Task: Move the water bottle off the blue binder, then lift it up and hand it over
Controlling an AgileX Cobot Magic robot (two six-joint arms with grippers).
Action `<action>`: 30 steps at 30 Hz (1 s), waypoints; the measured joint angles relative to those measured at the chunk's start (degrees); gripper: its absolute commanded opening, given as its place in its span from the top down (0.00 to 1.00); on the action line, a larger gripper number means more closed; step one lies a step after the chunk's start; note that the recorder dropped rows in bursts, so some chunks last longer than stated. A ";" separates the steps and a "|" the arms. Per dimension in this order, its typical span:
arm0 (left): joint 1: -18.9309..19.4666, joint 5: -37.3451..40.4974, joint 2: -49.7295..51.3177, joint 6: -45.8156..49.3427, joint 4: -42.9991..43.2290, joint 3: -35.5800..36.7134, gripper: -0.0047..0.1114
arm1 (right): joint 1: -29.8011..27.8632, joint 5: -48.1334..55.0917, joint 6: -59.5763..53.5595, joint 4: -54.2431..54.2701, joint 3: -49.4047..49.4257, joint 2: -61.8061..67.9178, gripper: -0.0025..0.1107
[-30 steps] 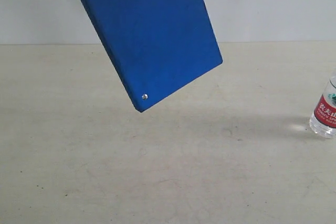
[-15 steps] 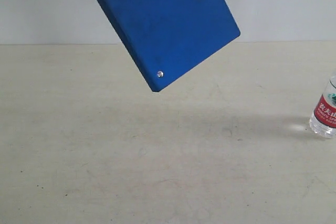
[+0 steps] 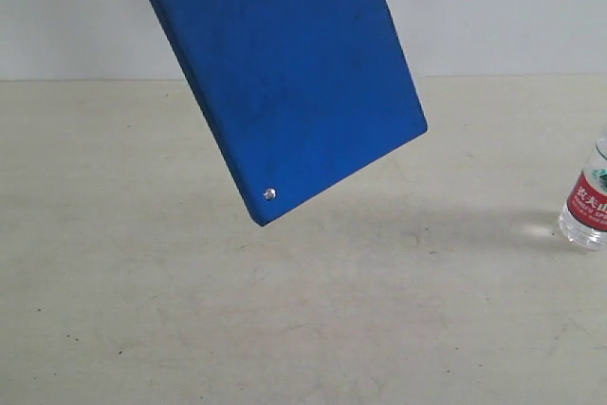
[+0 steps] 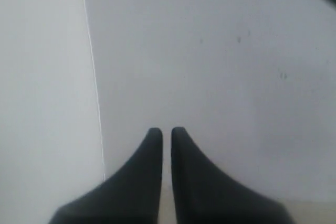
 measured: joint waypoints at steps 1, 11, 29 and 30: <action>0.00 0.68 -1.80 0.43 -1.51 0.01 0.92 | 0.00 -1.09 0.71 0.55 0.00 -2.23 0.98; 0.00 8.12 -3.70 25.98 -31.42 -1.52 0.92 | 0.00 14.64 6.46 10.27 4.49 -27.92 0.98; 0.00 0.60 -3.24 60.39 -58.38 7.27 0.92 | 0.00 -45.64 10.19 17.40 52.84 0.19 0.98; 0.00 0.34 -3.24 59.27 -58.38 7.27 0.92 | 0.00 -47.77 11.90 17.40 54.61 1.90 0.98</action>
